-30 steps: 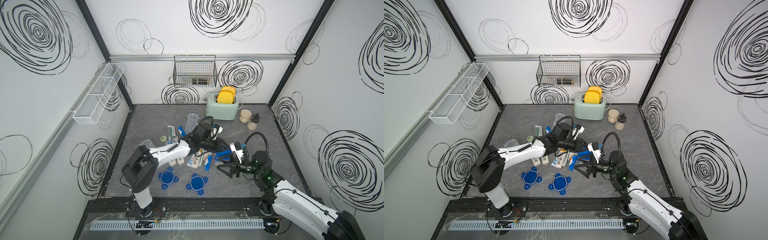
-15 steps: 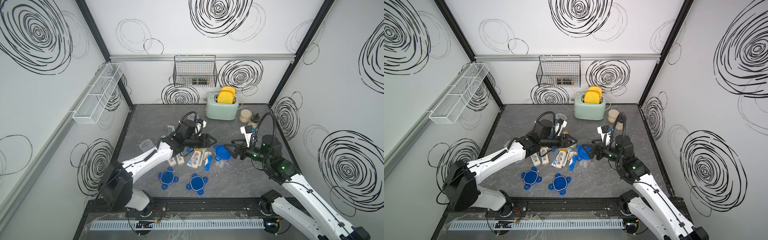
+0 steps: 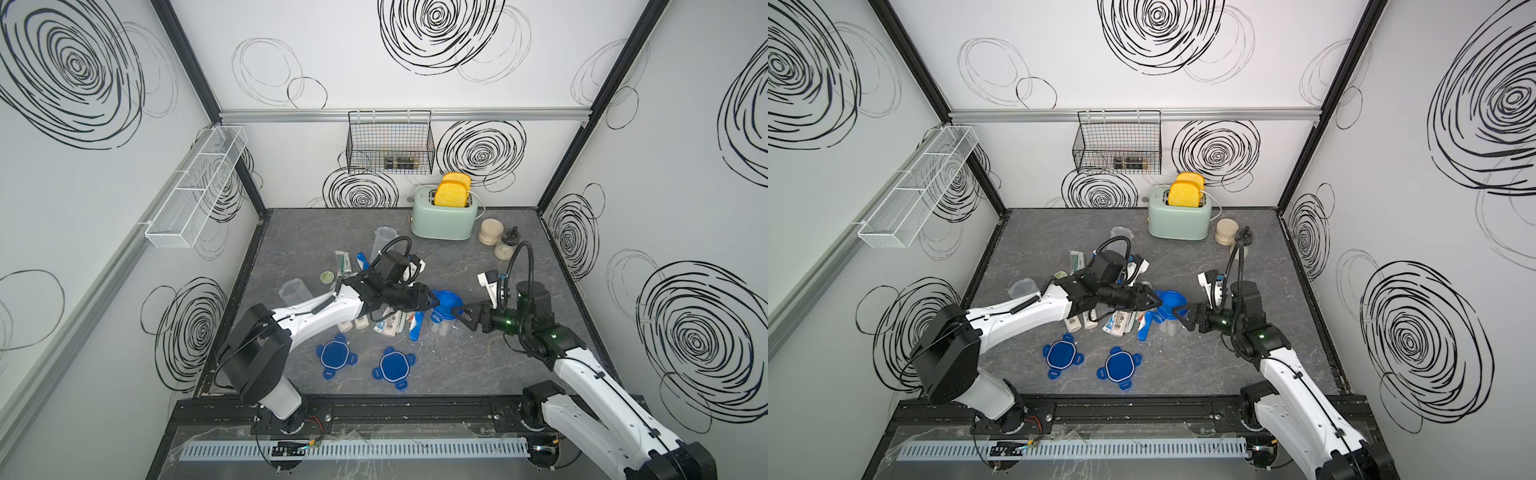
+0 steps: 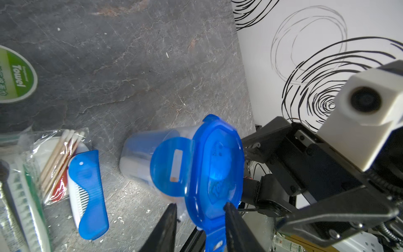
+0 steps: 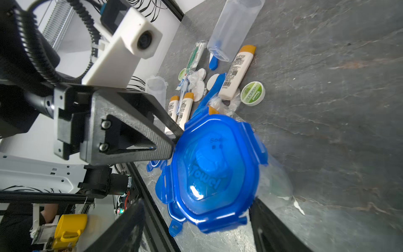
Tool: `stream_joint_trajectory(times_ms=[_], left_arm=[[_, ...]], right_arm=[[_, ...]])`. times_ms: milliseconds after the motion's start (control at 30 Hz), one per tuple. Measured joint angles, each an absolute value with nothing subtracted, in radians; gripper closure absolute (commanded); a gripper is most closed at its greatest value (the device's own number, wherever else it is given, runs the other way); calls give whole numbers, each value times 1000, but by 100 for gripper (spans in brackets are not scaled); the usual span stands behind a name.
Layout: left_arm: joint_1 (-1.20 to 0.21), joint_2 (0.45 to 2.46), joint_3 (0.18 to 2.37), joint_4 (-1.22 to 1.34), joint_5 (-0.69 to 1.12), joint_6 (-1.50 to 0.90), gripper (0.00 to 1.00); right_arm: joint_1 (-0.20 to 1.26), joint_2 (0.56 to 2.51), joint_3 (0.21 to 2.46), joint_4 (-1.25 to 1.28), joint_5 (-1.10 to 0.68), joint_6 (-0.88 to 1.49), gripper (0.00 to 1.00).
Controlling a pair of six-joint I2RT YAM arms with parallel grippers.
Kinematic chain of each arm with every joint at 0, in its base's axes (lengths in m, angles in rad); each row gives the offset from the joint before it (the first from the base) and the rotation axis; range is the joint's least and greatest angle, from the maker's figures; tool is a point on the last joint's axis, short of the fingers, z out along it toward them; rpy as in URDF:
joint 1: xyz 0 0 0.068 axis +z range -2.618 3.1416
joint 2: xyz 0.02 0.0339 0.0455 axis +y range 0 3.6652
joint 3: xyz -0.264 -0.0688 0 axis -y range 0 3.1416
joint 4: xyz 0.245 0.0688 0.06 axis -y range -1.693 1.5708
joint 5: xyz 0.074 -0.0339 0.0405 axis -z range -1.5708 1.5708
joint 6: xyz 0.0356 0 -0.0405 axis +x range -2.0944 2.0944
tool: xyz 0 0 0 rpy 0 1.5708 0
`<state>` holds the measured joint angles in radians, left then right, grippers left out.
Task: Take out toiletry kits
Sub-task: Adjust the container at the center of the board.
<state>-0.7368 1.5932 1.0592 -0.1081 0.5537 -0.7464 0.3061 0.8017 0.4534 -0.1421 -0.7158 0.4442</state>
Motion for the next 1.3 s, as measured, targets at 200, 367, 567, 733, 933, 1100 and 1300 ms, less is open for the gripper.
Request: stream_joint_trajectory(times_ms=[200,367,567,733,933,1100,1300], left_arm=[[-735,1639,1102,-129,556,-731,66],[-721,1666,1135,-139,552,-716,67],[-719,1709,1173,-125,564,-704,65],[-721,1733,1185,-102,587,-703,64],[-722,1737,1187,-101,584,-699,51],[-696,1714,1184,-121,537,-699,51],[-640,1599,1155,-125,513,-704,61]], right_arm=[[323,797,429,-132,-751,475,24],[360,770,418,-134,-765,494,24],[419,740,373,-81,-796,542,23],[460,742,324,6,-787,587,23],[471,749,322,24,-770,597,21],[472,739,321,22,-767,594,20],[472,684,293,18,-755,590,20]])
